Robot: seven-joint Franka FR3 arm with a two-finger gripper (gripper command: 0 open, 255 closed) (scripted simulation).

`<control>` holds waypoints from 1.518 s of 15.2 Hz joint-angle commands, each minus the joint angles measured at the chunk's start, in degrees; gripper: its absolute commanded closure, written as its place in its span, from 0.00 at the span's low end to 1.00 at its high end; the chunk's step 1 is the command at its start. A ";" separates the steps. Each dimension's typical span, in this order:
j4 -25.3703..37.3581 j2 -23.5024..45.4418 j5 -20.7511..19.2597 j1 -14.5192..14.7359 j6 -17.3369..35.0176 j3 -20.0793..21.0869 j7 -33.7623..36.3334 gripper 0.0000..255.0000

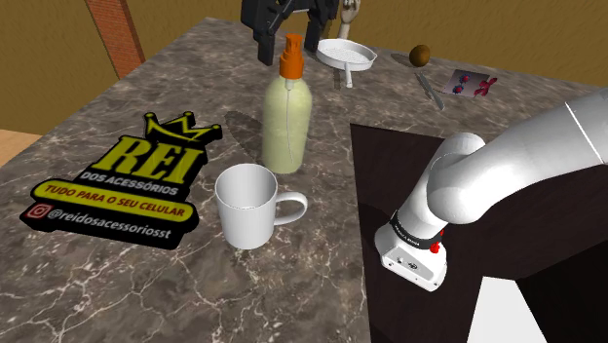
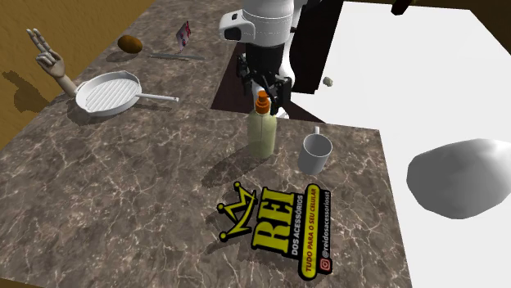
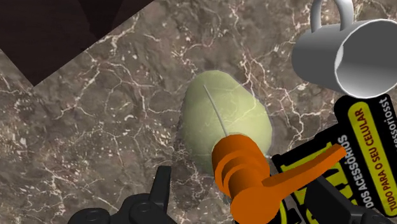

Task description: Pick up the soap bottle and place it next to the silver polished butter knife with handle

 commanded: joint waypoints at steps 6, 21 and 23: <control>-0.85 -0.25 0.07 0.05 0.62 0.00 -0.08 0.00; 3.58 1.26 -0.36 -0.26 -2.33 -0.03 0.23 1.00; 5.90 2.10 -0.58 -0.41 -3.83 -0.01 0.42 1.00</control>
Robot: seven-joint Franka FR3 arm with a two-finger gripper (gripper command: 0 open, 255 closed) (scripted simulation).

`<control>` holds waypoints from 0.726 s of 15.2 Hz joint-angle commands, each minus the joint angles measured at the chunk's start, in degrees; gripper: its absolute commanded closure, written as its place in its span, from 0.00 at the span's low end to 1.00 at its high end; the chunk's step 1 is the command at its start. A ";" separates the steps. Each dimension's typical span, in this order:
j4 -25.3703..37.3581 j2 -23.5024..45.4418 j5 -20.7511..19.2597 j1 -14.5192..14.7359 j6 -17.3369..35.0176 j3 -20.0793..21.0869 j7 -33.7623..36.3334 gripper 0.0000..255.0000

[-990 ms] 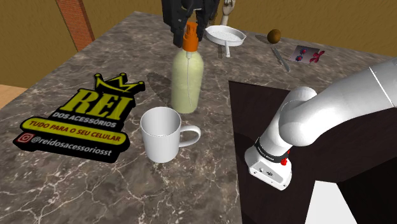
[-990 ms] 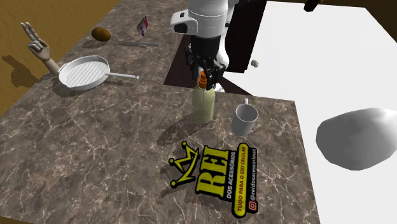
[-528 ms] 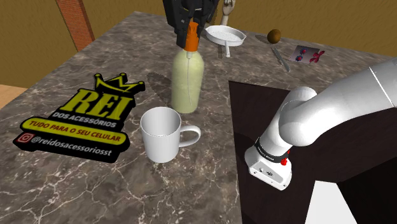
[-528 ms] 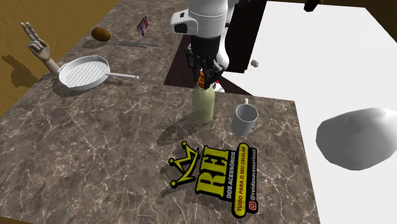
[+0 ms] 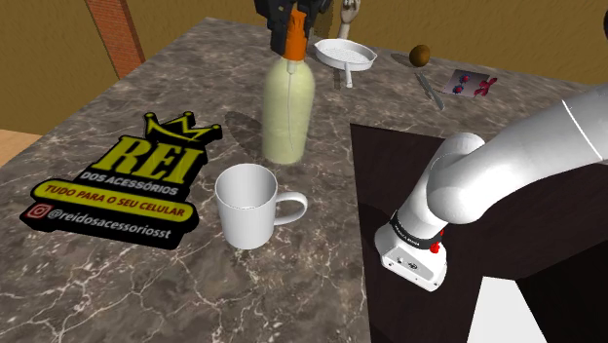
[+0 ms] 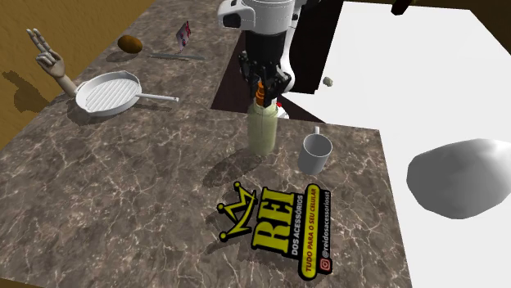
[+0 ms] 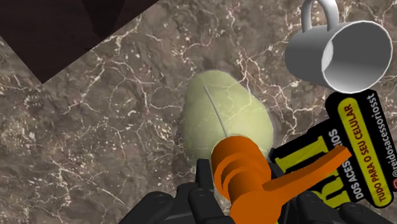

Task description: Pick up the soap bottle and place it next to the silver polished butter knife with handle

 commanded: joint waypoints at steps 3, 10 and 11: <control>4.63 1.69 -0.47 -0.31 -2.99 0.00 0.28 1.00; 13.86 5.47 -1.40 -0.84 -8.55 0.50 1.20 1.00; 15.28 6.08 -1.55 -0.91 -9.38 0.61 1.37 1.00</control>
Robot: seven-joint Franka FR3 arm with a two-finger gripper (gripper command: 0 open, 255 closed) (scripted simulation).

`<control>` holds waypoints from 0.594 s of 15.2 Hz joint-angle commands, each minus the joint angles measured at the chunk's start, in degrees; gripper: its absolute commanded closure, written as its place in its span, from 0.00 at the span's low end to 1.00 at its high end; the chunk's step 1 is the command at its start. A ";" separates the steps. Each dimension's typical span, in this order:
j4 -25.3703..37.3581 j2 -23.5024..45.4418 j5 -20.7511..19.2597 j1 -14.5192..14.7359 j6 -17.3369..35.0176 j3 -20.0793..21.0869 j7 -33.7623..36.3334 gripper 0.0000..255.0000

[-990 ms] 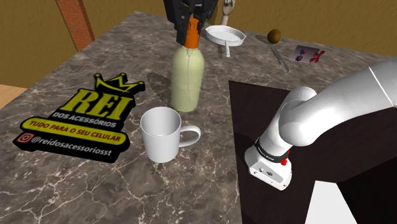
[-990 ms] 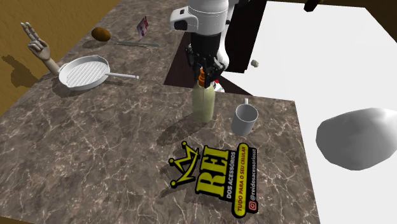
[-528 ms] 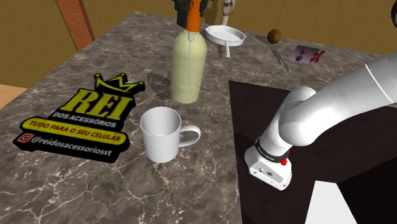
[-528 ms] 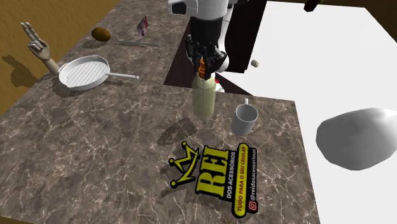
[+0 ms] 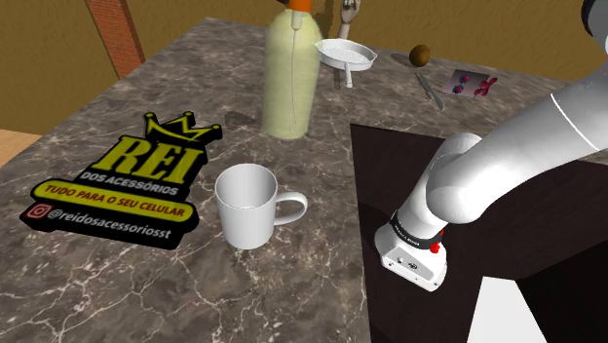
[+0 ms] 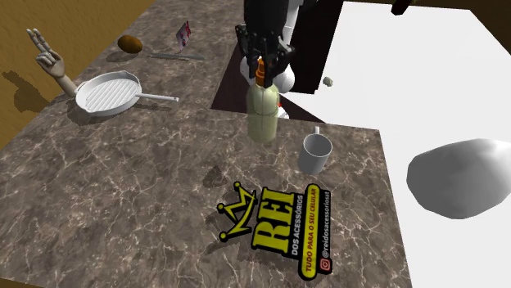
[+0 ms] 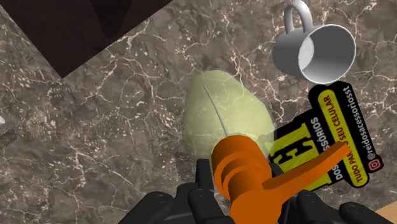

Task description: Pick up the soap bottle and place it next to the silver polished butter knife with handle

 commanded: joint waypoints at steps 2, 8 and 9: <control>-0.89 -1.54 -0.35 -0.43 -0.87 -2.69 -3.17 1.00; -5.44 -5.86 -2.37 -1.58 -1.30 -10.53 -12.65 1.00; -5.95 -6.34 -2.84 -1.80 -1.36 -11.77 -14.19 1.00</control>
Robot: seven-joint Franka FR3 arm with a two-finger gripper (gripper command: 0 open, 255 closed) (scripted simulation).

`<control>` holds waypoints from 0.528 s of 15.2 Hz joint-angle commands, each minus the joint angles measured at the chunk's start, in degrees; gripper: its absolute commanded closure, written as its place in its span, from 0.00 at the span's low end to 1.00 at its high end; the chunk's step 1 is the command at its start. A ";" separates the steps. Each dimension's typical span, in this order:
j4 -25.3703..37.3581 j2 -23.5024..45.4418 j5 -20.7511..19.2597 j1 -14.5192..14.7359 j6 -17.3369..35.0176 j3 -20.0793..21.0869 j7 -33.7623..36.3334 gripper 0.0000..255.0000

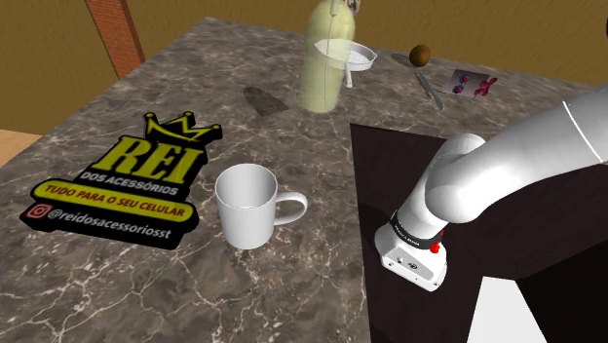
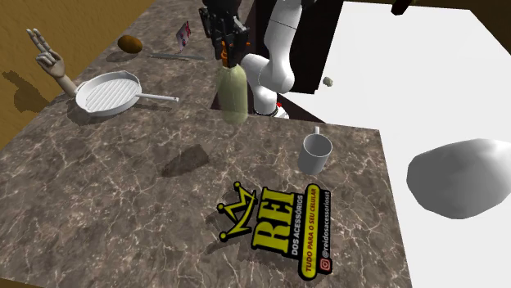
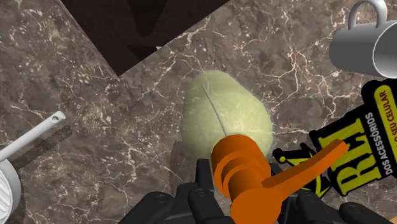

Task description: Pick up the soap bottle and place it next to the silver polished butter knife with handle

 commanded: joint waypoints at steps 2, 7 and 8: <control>-1.38 -1.33 -1.50 -0.66 -0.19 -3.84 -4.81 1.00; -2.34 -2.16 -4.33 -1.79 -0.27 -9.93 -12.34 1.00; -2.34 -2.15 -4.91 -2.03 -0.26 -11.13 -13.84 1.00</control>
